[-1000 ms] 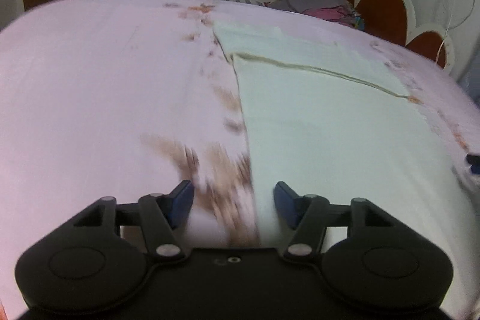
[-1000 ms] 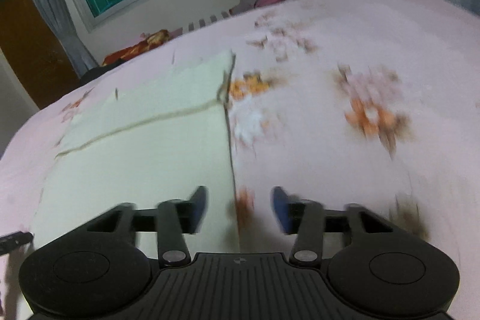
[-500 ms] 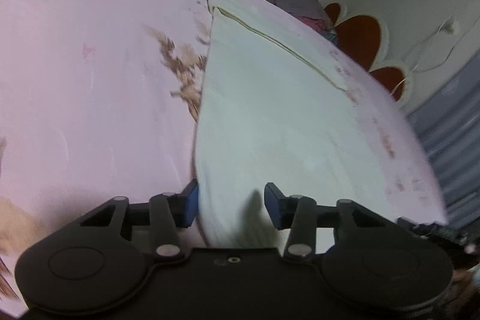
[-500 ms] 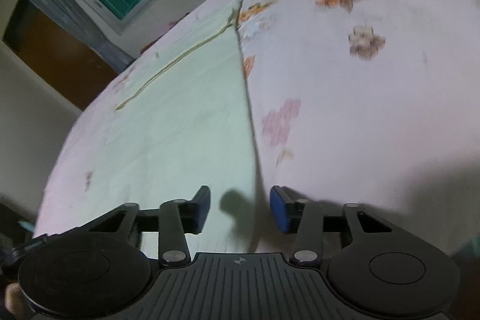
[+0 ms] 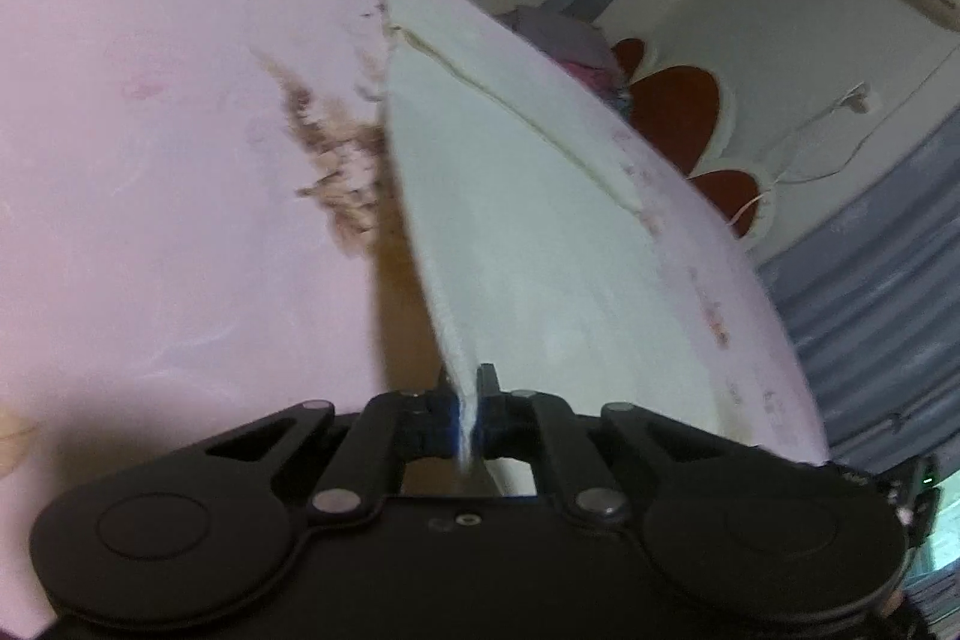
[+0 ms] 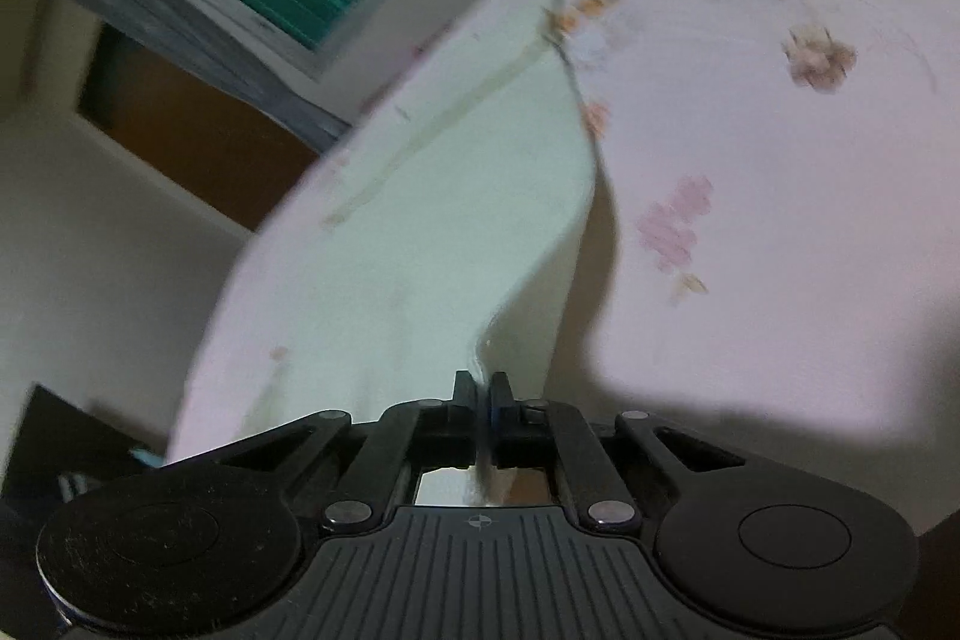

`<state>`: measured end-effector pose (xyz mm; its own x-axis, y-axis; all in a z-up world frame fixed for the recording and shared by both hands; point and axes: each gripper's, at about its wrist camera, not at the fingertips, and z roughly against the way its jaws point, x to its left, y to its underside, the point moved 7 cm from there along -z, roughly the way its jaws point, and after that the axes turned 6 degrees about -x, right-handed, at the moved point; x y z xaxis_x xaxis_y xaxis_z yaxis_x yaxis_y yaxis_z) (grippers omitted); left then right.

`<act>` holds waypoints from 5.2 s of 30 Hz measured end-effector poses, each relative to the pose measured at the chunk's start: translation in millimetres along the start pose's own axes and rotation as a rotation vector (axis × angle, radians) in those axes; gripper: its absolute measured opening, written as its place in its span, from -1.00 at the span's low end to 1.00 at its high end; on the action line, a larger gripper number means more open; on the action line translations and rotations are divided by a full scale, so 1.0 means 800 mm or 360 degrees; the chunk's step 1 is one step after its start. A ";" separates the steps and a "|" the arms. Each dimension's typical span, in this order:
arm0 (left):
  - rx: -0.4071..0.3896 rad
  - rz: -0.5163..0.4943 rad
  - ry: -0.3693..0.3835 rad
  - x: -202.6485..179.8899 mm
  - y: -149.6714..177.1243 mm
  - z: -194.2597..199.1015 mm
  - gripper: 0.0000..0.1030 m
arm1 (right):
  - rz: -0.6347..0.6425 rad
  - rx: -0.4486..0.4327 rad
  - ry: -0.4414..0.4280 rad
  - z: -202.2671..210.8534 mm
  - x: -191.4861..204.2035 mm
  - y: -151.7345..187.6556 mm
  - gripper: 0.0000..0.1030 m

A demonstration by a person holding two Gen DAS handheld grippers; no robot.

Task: Fold small clothes

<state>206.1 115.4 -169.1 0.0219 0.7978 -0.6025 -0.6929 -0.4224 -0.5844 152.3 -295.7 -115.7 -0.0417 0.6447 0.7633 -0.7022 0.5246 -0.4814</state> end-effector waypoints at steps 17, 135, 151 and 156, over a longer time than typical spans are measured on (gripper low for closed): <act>0.0022 0.0153 0.0036 0.026 0.001 -0.016 -0.57 | -0.0188 0.0051 0.0036 -0.025 -0.064 -0.014 -0.20; -0.0081 -0.0901 -0.0442 -0.044 -0.297 -0.364 0.50 | 0.1060 -0.0034 0.0724 -0.441 -0.001 -0.296 -0.12; -0.0032 -0.0899 -0.0478 -0.108 -0.248 -0.384 0.50 | 0.1168 0.0065 0.0532 -0.447 0.062 -0.213 -0.11; -0.0080 -0.0887 -0.0550 -0.086 -0.256 -0.361 0.51 | 0.1162 0.0010 0.0659 -0.428 0.047 -0.229 -0.11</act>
<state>554.7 23.1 -164.7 0.1292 0.9916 0.0020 -0.6099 0.0810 -0.7883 522.7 -177.5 -146.4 -0.2238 0.9738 0.0404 -0.6039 -0.1060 -0.7900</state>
